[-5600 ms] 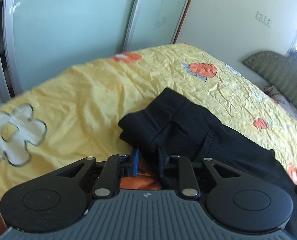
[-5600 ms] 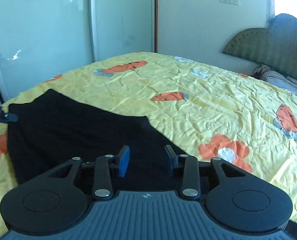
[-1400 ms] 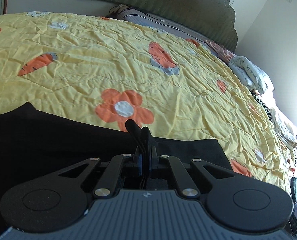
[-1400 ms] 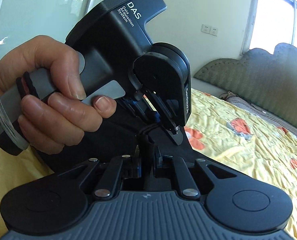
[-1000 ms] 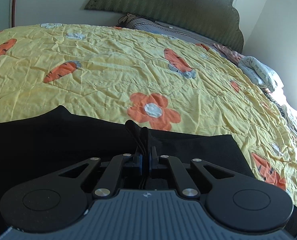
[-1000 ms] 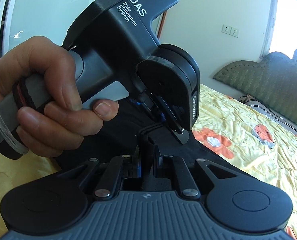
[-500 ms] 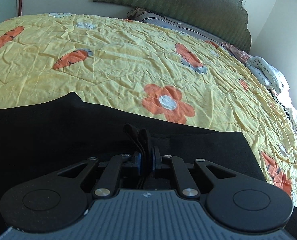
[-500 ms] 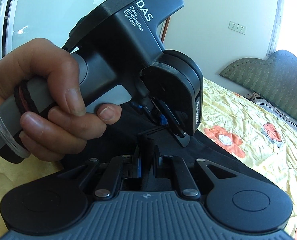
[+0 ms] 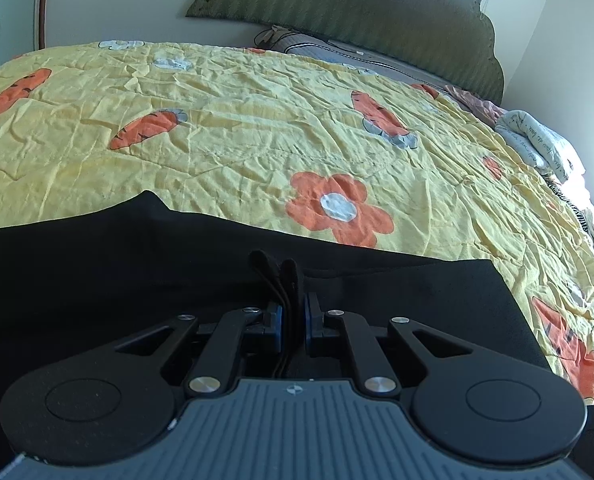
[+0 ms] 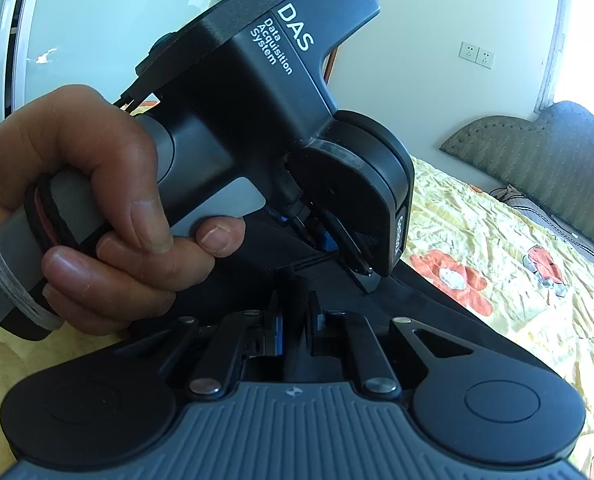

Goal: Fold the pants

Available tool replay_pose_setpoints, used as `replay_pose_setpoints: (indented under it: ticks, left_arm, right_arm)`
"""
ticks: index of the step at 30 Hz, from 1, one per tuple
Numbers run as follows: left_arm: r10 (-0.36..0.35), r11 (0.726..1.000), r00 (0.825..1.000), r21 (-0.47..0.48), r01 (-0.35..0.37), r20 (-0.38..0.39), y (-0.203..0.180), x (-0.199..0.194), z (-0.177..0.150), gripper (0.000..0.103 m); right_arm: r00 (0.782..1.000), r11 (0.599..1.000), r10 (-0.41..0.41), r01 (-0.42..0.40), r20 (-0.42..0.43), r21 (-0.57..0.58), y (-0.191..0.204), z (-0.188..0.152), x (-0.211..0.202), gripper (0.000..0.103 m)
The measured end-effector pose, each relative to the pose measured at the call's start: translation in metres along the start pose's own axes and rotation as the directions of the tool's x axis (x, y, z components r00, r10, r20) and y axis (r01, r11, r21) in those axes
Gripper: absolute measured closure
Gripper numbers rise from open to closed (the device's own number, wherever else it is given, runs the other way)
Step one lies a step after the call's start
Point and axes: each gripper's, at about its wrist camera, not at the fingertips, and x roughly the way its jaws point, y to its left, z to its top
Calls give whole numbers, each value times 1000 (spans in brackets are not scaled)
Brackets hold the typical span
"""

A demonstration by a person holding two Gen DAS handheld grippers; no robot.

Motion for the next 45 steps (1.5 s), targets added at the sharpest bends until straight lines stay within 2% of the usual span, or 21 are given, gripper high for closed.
replay_pose_setpoints:
  ticks: [11,15,27,30,33,36,38,41,43,45]
  left_arm:
    - [20,1000,1000,24,-20,1,0,0,0,93]
    - [45,998,999,33,-45,2,-1,0,0,80]
    - [90,996,996,23,-91,25,13,-7,3,69]
    - [100,995,995,17,-100,32,16,-9,3,68]
    - [152,987,987,35,-154,56,17,-12,5,68]
    - [222,973,972,53,-226,77,20,-16,7,69]
    - [233,971,969,35,-236,85,24,-21,9,69]
    - [204,978,974,10,-207,99,25,-30,12,69]
    - [177,982,976,45,-184,125,14,-36,11,69]
    - [151,980,978,105,-167,144,-3,-40,7,67]
  right_arm:
    - [1000,1000,2,-2,-3,0,27,-1,-7,93]
    - [1000,1000,3,-3,-12,0,27,2,-3,93]
    - [1000,997,14,-13,-13,70,25,8,-2,91]
    - [999,996,38,-37,-4,87,24,9,-6,85]
    - [997,993,70,-71,12,92,24,11,-15,83]
    - [994,988,95,-102,61,118,15,9,-35,83]
    - [995,984,67,-78,71,161,0,6,-46,83]
    - [998,978,-59,53,20,202,-30,-4,-48,83]
    - [990,960,-135,140,-38,243,-57,-12,-41,83]
    - [984,939,-159,177,-84,296,-85,-18,-32,83]
